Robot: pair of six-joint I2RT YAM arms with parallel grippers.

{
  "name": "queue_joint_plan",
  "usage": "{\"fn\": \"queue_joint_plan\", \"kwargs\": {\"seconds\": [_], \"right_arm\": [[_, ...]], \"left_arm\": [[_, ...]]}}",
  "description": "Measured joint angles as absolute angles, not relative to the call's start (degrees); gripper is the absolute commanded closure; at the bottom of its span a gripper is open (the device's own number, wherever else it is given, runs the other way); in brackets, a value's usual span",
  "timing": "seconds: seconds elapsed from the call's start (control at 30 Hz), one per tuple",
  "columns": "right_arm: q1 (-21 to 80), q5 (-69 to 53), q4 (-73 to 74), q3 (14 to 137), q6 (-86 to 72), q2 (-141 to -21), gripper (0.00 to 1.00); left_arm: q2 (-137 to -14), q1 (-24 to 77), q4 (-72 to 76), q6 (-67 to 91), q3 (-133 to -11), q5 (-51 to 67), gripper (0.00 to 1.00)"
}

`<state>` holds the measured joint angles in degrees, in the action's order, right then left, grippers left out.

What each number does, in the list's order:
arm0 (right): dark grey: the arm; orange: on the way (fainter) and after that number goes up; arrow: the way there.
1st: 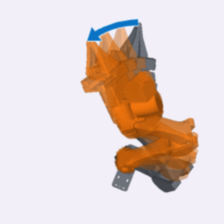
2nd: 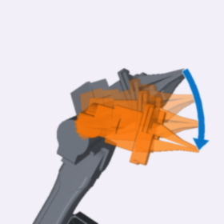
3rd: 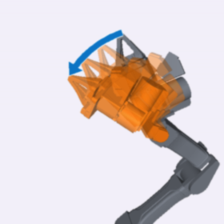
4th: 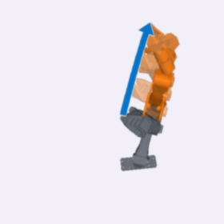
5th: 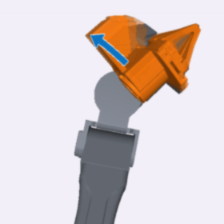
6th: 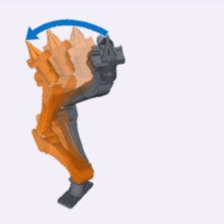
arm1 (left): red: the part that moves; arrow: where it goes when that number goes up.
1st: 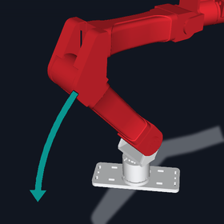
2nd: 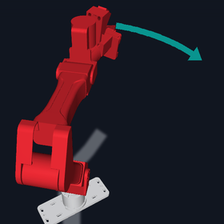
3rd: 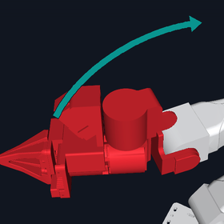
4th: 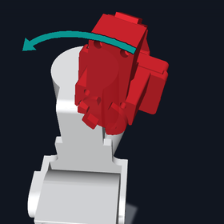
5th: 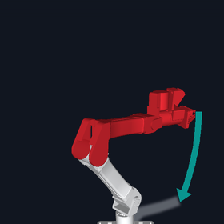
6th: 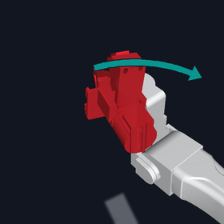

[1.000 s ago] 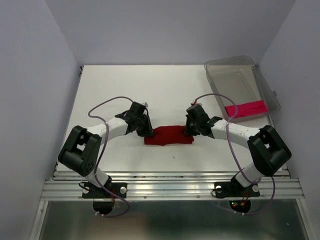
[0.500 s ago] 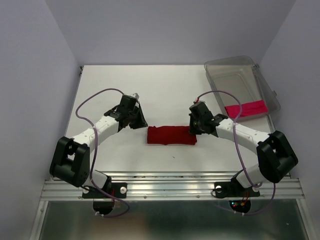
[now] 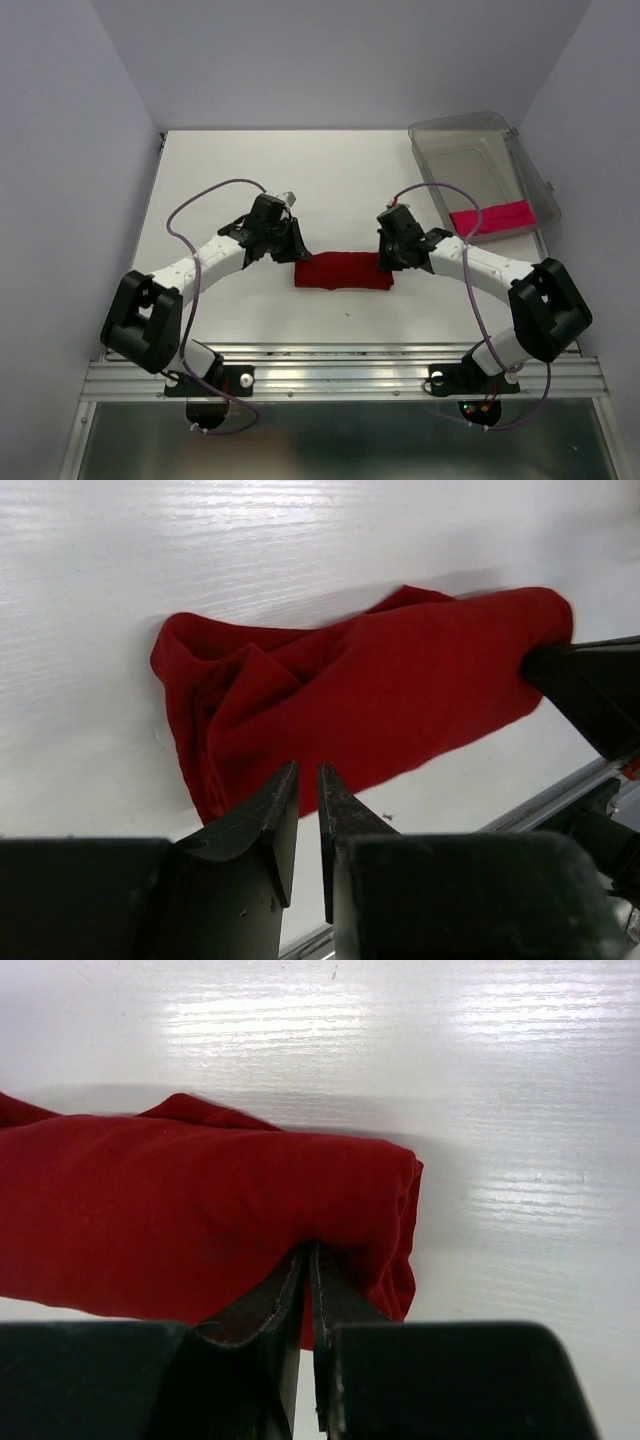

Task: Roll the t-shirts
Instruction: Roll the T-shirt to the center of the board.

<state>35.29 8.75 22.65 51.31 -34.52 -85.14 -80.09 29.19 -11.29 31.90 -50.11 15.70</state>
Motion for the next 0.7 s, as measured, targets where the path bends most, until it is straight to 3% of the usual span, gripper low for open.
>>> {"fn": "queue_joint_plan", "kwargs": {"seconds": [0.3, 0.43, 0.53, 0.57, 0.7], "right_arm": [[35.29, 8.93, 18.87, 48.56, -35.94, -86.32, 0.88], [35.29, 8.97, 19.81, 47.86, -36.01, -83.59, 0.78], [35.29, 9.45, 21.93, 47.86, -35.97, -79.02, 0.44], [35.09, 9.43, 22.59, 47.9, -35.64, -77.19, 0.29], [32.86, 8.16, 23.18, 47.99, -35.33, -74.76, 0.22]], "left_arm": [[-91.44, 29.12, -6.42, 31.51, -48.9, 17.78, 0.77], [-91.35, 29.12, -8.12, 30.83, -50.46, 17.3, 0.75], [-90.54, 29.1, -10.68, 30.22, -52.64, 15.66, 0.7], [-89.21, 28.8, -11.99, 30.02, -53.6, 15.09, 0.64], [-83.88, 27.0, -14.24, 29.91, -55.11, 14.63, 0.41]]}}
